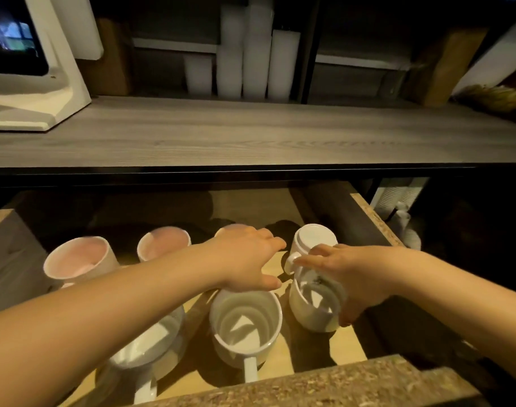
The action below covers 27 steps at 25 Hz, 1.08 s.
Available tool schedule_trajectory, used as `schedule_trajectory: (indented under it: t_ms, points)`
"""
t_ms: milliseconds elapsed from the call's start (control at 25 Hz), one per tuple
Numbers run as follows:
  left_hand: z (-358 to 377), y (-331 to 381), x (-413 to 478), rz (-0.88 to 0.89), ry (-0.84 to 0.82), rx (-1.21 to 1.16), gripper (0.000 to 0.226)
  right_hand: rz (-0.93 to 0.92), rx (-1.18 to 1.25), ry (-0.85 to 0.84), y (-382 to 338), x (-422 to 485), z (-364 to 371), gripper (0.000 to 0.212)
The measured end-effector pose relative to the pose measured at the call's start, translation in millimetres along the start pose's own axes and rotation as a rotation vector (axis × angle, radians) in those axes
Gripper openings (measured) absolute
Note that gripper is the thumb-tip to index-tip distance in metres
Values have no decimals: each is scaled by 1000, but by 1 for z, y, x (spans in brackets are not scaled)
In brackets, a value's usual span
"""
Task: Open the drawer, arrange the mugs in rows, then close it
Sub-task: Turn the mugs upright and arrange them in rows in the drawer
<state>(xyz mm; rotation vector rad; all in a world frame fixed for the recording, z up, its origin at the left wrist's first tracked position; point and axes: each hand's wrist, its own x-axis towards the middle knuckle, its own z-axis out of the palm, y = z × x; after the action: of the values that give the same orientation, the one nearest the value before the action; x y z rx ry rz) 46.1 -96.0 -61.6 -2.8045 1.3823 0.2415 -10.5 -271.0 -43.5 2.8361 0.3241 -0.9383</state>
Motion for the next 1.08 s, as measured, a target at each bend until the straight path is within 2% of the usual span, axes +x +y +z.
schedule_trajectory:
  t_ms: [80,200,320,480,560,720,1080]
  points:
    - [5,4,5,-4,-9,21,68,-16,-37,58,-1,1,3,94]
    - [16,3,1,-11,-10,-97,65,16,-70,136,-2,-1,4,88]
    - [26,0,-8,-6,25,-134,61,86,-44,115,-6,-5,7,81]
    - [28,2,-12,0,65,-136,59,134,-135,126,-18,-7,10,70]
    - [27,4,-13,16,58,-135,59,128,-119,142,-19,-8,10,70]
    - [22,8,-18,39,-16,-109,69,37,50,23,-16,-4,14,91]
    - [24,16,-21,36,-75,-157,64,118,76,96,-11,-3,22,77]
